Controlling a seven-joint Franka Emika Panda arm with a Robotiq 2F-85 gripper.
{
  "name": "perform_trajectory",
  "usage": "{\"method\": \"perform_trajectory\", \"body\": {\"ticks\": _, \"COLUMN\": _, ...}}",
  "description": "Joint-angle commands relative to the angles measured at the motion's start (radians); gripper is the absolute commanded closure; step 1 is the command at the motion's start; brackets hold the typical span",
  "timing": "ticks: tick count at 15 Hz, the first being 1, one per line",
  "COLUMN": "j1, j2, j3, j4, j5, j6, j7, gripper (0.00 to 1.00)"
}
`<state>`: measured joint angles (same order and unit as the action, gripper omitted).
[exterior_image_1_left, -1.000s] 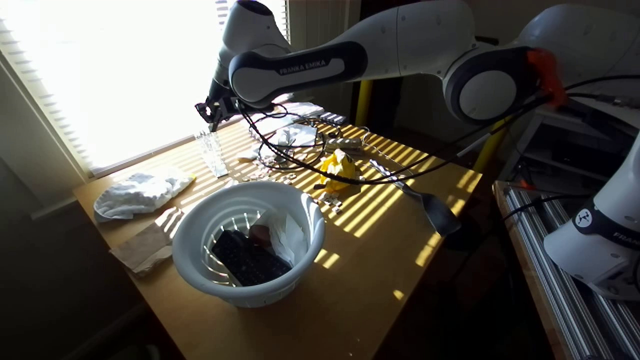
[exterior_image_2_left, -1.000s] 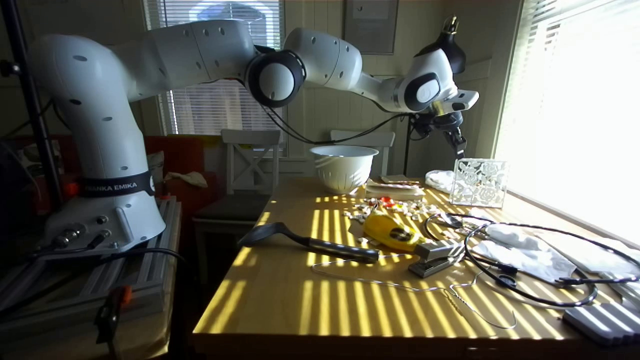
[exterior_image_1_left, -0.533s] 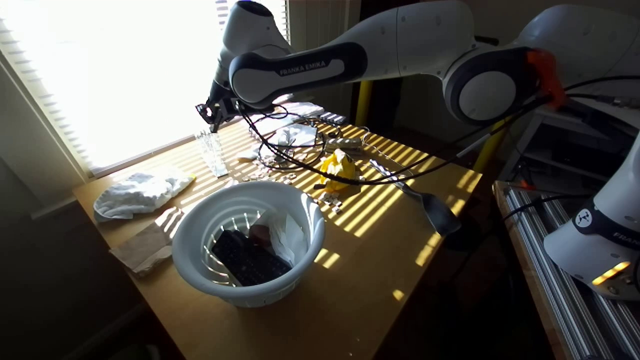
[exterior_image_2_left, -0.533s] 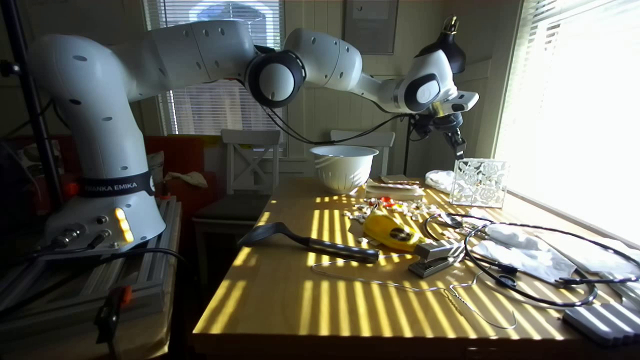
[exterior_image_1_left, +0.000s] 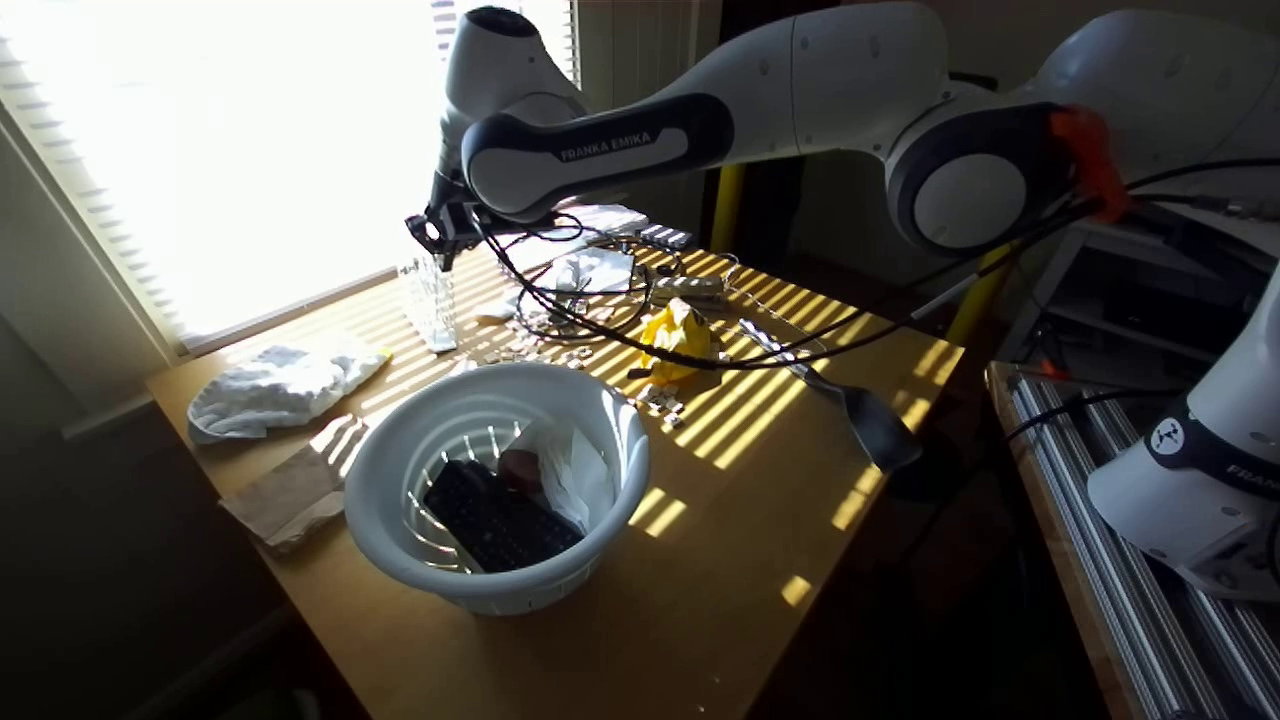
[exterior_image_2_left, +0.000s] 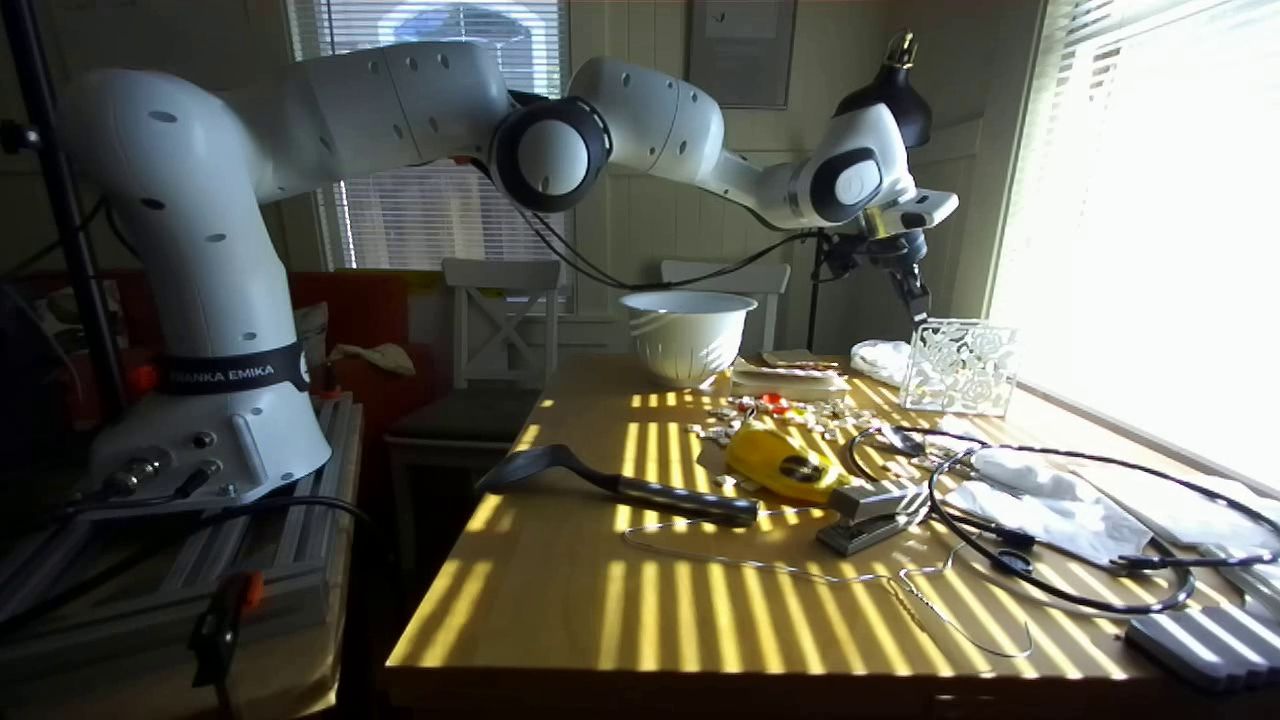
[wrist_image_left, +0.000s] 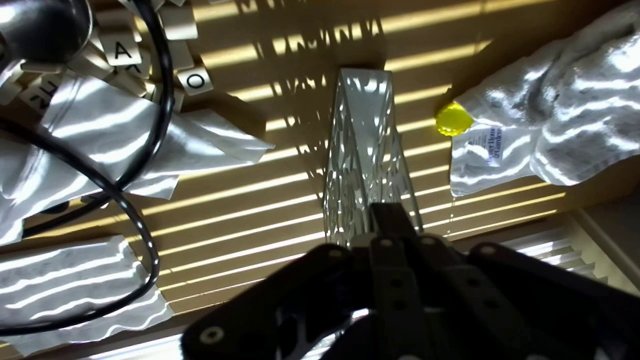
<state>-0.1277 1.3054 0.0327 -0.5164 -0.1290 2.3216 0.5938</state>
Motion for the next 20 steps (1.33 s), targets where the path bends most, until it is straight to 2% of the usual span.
{"method": "perform_trajectory", "body": {"ticks": 1, "j1": 0.019, "j2": 0.022, "j3": -0.054, "j4": 0.047, "j5": -0.028, "j6": -0.017, "j7": 0.048, "gripper": 1.00}}
{"method": "perform_trajectory", "body": {"ticks": 4, "j1": 0.027, "j2": 0.014, "j3": -0.087, "j4": 0.044, "j5": -0.031, "j6": -0.029, "j7": 0.023, "gripper": 1.00}}
{"method": "perform_trajectory", "body": {"ticks": 8, "j1": 0.005, "j2": 0.011, "j3": -0.009, "j4": 0.043, "j5": 0.032, "j6": -0.014, "j7": -0.103, "gripper": 1.00}}
{"method": "perform_trajectory", "body": {"ticks": 12, "j1": -0.009, "j2": 0.015, "j3": 0.062, "j4": 0.045, "j5": 0.062, "j6": -0.007, "j7": -0.171, "gripper": 1.00}}
{"method": "perform_trajectory", "body": {"ticks": 20, "j1": -0.022, "j2": 0.012, "j3": 0.092, "j4": 0.048, "j5": 0.048, "j6": -0.006, "j7": -0.169, "gripper": 1.00}}
